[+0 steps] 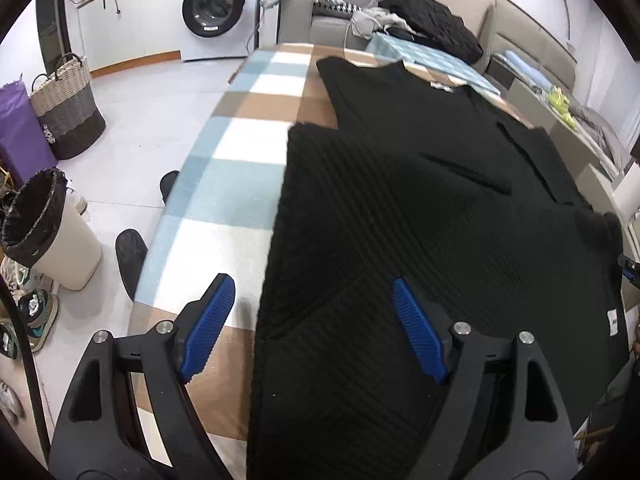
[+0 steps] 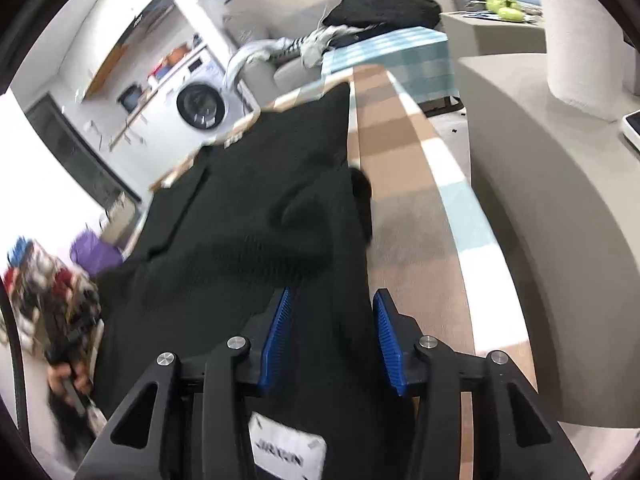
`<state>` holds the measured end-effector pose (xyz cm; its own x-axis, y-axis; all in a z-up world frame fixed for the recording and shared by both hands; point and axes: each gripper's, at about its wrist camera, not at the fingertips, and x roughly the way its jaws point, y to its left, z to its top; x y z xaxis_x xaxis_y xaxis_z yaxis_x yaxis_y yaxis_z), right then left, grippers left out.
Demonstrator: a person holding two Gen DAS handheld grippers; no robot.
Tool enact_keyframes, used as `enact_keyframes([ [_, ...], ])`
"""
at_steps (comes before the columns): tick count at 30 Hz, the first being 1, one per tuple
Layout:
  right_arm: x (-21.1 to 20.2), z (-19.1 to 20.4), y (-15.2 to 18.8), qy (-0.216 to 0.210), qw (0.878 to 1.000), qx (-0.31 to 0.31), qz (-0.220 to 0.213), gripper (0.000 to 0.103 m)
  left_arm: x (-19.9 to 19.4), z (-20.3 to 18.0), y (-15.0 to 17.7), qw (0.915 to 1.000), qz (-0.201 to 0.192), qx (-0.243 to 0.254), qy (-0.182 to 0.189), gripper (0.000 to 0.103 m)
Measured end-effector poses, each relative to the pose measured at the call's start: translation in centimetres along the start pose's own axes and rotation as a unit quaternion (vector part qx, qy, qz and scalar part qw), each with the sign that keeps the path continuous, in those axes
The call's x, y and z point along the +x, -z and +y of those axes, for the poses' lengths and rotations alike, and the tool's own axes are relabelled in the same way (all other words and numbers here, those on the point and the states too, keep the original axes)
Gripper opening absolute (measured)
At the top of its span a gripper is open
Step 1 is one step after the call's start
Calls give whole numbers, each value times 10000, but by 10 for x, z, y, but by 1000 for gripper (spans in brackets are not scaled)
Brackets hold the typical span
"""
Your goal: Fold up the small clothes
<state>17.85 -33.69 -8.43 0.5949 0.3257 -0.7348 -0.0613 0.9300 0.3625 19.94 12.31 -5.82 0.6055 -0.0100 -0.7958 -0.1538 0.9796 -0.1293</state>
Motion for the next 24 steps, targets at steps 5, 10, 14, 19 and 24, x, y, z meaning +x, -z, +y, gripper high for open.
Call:
enact_keyframes([
  [5,10,7,12,190,9985,-471,210,49,7,-7,2,9998,71,173,-16,55],
  [10,14,9,14,232,9969,-718,215,48,4,-6,4,9998,1,196,68,9],
  [14,8,4,16,223,9972,-678,242,48,-4,-2,5,9999,-32,143,64,11],
  [19,-2,-1,23,410,9960,-734,308,50,-5,-3,11,9995,139,238,-150,48],
  [24,-9,-2,35,440,9947,-872,334,52,-7,-3,19,9991,222,319,-168,48],
])
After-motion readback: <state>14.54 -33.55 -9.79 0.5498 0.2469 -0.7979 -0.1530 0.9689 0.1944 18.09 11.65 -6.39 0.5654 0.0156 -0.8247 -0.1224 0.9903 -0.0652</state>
